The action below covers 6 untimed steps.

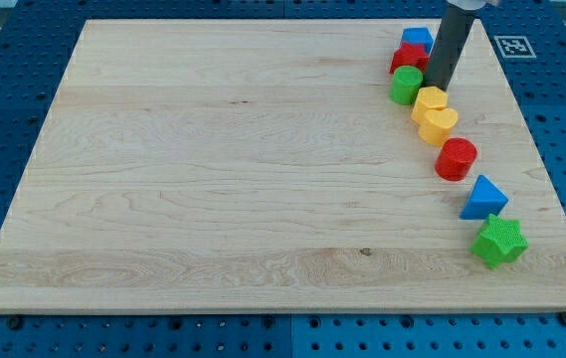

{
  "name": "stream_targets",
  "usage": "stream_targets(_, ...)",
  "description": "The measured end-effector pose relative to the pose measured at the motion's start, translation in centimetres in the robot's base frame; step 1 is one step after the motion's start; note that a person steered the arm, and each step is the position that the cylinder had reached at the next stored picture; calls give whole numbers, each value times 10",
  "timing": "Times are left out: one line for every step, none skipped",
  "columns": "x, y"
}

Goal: Separate the green circle from the vertical line of blocks

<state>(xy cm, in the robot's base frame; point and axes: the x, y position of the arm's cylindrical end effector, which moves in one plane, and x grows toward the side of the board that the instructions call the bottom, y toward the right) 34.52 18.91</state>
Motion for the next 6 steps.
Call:
stream_targets(0, -19)
stream_targets(0, -50)
stream_targets(0, -90)
stream_targets(-6, -128)
stream_targets(-22, -168)
stream_targets(-35, -225)
